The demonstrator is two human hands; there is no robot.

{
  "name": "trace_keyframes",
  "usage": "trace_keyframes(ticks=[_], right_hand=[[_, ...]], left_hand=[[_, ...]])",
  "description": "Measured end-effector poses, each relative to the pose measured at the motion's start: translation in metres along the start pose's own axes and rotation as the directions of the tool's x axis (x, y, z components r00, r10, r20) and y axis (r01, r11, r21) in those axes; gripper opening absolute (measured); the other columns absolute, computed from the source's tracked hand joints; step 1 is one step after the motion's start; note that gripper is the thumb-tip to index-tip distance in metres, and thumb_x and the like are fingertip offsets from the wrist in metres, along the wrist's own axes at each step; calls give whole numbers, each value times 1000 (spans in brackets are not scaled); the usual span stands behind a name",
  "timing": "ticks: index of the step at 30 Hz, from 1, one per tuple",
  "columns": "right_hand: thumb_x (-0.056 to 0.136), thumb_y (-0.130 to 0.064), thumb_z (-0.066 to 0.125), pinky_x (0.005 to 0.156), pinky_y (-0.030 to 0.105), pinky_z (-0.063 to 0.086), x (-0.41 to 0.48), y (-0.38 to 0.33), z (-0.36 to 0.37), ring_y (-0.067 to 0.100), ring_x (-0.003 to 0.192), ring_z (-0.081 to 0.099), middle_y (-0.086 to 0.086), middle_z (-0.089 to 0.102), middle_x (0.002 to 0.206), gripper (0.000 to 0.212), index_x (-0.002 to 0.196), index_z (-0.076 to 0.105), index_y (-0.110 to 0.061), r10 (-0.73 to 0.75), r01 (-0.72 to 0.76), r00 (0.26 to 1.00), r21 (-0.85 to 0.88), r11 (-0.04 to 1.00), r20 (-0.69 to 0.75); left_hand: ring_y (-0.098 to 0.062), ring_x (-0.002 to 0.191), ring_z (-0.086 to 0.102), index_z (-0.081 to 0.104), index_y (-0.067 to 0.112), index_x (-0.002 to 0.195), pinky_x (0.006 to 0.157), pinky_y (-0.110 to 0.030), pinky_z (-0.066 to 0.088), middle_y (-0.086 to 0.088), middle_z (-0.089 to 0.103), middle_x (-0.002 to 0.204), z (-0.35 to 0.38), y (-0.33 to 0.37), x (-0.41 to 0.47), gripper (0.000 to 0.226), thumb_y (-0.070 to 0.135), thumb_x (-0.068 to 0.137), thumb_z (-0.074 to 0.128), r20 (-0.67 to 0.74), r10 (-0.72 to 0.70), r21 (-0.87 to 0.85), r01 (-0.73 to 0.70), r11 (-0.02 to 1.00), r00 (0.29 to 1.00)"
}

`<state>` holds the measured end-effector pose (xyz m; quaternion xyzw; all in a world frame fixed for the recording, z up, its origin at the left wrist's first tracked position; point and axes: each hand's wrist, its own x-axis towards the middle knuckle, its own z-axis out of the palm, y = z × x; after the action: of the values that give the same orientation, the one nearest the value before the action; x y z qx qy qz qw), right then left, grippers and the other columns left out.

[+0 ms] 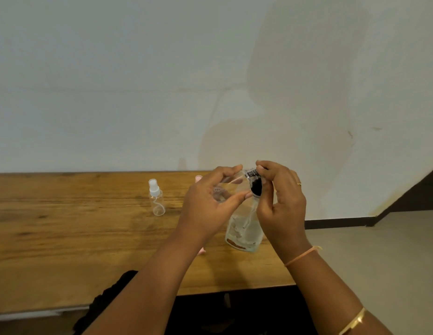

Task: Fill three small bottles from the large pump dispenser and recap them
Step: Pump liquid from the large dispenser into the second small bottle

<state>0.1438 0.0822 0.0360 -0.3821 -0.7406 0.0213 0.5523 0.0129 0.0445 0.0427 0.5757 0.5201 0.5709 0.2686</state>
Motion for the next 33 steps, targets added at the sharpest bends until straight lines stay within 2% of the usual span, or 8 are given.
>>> trace_keyframes(ticks=[7,12,16,20,22,25,27,33], right_hand=[[85,5,48,89,4,37,1,-6,1,2,102,49,2,62,104,23,101,63,0,21,-21,998,1,1000,-66],[83,10,47,89,4,36,1,-13,4,7,100,50,12,65,103,25,100,63,2,48,-48,994,1,999,-97],[86,5,45,90,5,37,-1,-3,5,6,101,50,9,63,105,24,102,62,4,15,-13,997,22,1000,-75],[86,6,47,88,6,39,-4,-2,8,-2,101,46,-2,56,107,23,103,62,2,51,-48,996,44,998,-70],[84,9,49,88,6,40,-3,-5,6,-1,101,48,-2,57,107,23,101,63,2,71,-66,994,61,996,-85],[82,12,50,88,6,39,0,-9,2,4,101,51,3,61,107,24,99,63,2,57,-51,994,70,996,-95],[82,12,49,88,6,39,1,-11,0,9,102,53,4,61,112,25,99,63,1,50,-46,997,63,997,-64],[83,11,48,88,4,39,0,-2,3,-1,104,47,-3,58,109,28,104,63,2,24,-22,999,64,998,-36]], left_hand=[[6,96,63,57,44,106,76,-16,54,19,66,102,-1,3,1,45,25,72,79,-11,26,1,-26,1000,1000],[6,98,63,57,43,103,75,-14,53,21,65,100,-1,3,1,44,19,73,78,-20,45,-11,-46,999,999],[5,98,63,58,42,104,83,-28,57,19,66,101,1,-1,2,42,22,72,79,-10,19,-5,-19,1000,1000],[5,99,63,59,46,103,96,-51,47,22,68,101,3,-5,0,39,35,71,79,-20,4,17,-4,1000,1000],[5,98,63,59,46,103,94,-47,50,21,68,100,3,-2,0,40,34,71,80,-24,19,19,-18,1000,1000],[3,101,63,57,42,102,80,-20,55,20,66,101,1,2,0,43,21,72,79,-28,59,3,-59,998,998],[2,101,63,58,41,102,75,-12,52,20,65,100,-1,3,0,43,20,72,79,-28,68,-4,-68,998,997],[2,102,62,58,43,102,80,-24,56,17,67,103,1,-1,2,42,23,72,79,-22,38,22,-38,999,999]])
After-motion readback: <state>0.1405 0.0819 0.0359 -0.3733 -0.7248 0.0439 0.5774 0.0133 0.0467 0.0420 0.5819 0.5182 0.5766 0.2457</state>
